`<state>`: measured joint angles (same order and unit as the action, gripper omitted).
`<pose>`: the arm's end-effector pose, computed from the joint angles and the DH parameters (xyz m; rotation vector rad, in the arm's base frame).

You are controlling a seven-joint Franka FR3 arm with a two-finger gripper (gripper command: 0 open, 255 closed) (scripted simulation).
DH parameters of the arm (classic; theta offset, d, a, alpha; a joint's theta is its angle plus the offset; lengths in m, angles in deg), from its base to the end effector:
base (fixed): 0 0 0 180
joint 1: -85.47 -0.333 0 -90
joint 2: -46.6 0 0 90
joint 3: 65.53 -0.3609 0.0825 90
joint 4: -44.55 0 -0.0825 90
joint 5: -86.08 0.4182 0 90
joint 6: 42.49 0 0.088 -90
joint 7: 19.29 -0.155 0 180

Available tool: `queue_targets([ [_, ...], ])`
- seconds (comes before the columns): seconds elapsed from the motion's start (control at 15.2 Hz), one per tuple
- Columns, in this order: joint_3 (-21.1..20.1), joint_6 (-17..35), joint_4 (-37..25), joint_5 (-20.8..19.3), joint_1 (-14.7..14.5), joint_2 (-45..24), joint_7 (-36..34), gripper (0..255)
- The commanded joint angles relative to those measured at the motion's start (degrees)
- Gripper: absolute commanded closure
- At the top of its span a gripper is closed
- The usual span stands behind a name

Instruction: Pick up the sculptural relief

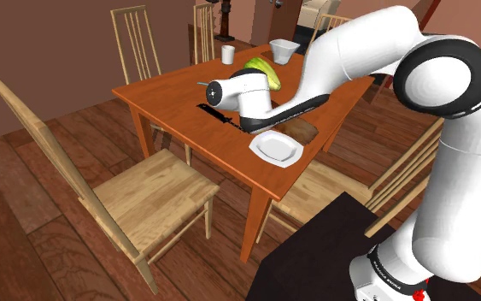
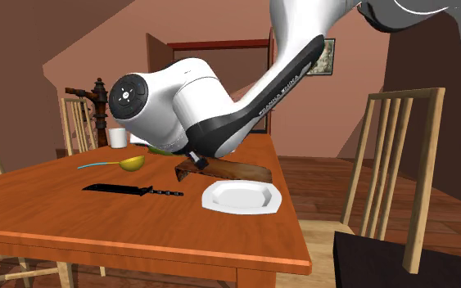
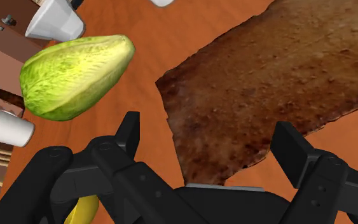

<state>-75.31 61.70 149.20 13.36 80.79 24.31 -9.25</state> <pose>0.6827 0.0396 0.3411 1.7689 1.0096 -0.3172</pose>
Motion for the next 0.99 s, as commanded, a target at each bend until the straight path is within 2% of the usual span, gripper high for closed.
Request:
queue_targets([
  [0.0, 0.62, 0.1, -2.89, -4.67, -1.12, -4.27, 0.57, 0],
  [0.13, 1.28, 0.4, -5.07, -7.94, -1.89, -7.35, 1.13, 0],
  [0.73, 1.61, 1.0, -5.34, -9.3, -2.09, -11.08, -2.37, 0],
  [0.79, 1.61, 1.01, -5.15, -9.33, -2.11, -11.06, -2.55, 255],
  [0.92, 1.63, 1.07, -5.1, -9.37, -2.07, -11.04, -2.57, 255],
])
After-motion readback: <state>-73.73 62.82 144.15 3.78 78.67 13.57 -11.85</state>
